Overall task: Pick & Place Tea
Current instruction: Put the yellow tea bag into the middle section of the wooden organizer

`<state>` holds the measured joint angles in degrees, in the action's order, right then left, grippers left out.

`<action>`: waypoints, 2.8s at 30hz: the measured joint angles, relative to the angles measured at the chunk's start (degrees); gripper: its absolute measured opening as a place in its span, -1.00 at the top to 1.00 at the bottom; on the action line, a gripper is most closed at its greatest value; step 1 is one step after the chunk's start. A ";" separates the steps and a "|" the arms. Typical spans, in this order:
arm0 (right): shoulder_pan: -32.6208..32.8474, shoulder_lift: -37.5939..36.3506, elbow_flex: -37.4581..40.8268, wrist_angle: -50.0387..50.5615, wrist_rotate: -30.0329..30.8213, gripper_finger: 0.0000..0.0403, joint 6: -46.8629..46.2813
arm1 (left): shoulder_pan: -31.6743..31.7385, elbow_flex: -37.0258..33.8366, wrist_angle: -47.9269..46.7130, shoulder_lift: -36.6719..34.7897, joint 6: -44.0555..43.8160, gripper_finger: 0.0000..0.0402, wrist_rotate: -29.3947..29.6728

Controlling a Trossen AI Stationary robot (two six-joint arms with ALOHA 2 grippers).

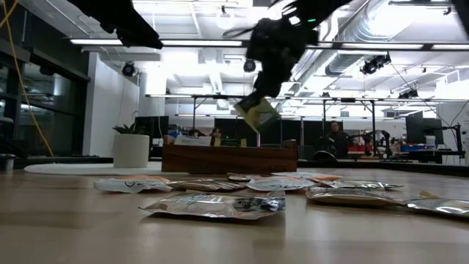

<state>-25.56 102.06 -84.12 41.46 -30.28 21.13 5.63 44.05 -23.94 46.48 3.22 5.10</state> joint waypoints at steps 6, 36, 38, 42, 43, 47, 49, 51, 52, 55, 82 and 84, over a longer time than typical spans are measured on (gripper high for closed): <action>1.54 -11.10 18.41 -38.55 2.10 1.00 -17.03 | -0.02 0.00 0.59 0.00 -0.58 -0.01 1.83; 3.61 0.03 32.48 -61.77 10.27 1.00 -31.80 | -0.02 0.00 1.07 0.01 -2.29 -0.01 0.76; 3.61 0.05 32.48 -61.45 10.25 1.00 -31.79 | -0.02 0.00 1.07 0.00 -2.27 -0.01 0.75; 3.74 0.05 32.48 -60.37 10.32 1.00 -32.60 | -0.02 0.00 1.07 0.00 -2.23 -0.01 0.72; 3.87 0.05 32.48 -60.24 10.45 1.00 -32.66 | -0.02 0.00 1.07 0.00 -2.23 -0.01 0.72; 4.48 0.05 32.48 -60.15 10.45 1.00 -32.71 | -0.02 0.00 1.07 0.00 -2.23 -0.01 0.70; 4.78 0.05 32.48 -59.97 10.51 1.00 -32.75 | -0.02 0.00 1.07 0.00 -2.23 -0.01 0.70; 5.03 0.05 32.46 -59.52 10.63 1.00 -32.74 | -0.02 0.00 1.07 0.00 -2.23 -0.01 0.70; 5.06 0.05 32.46 -59.29 10.64 1.00 -32.76 | -0.02 0.00 1.07 0.00 -2.23 -0.01 0.70; 5.07 0.04 32.46 -58.59 10.70 1.00 -33.46 | -0.02 0.00 1.07 0.00 -2.23 -0.01 0.70; 4.92 -4.89 32.44 -57.93 12.60 0.03 -32.38 | -0.02 0.00 1.04 0.00 -2.01 -0.01 0.17; 4.98 -6.93 32.44 -56.07 10.80 0.04 -31.26 | -0.01 0.00 1.04 0.01 -2.01 -0.01 0.17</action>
<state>-20.59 95.13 -51.68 -14.61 -19.48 -10.13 5.62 44.05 -22.90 46.48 1.21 5.28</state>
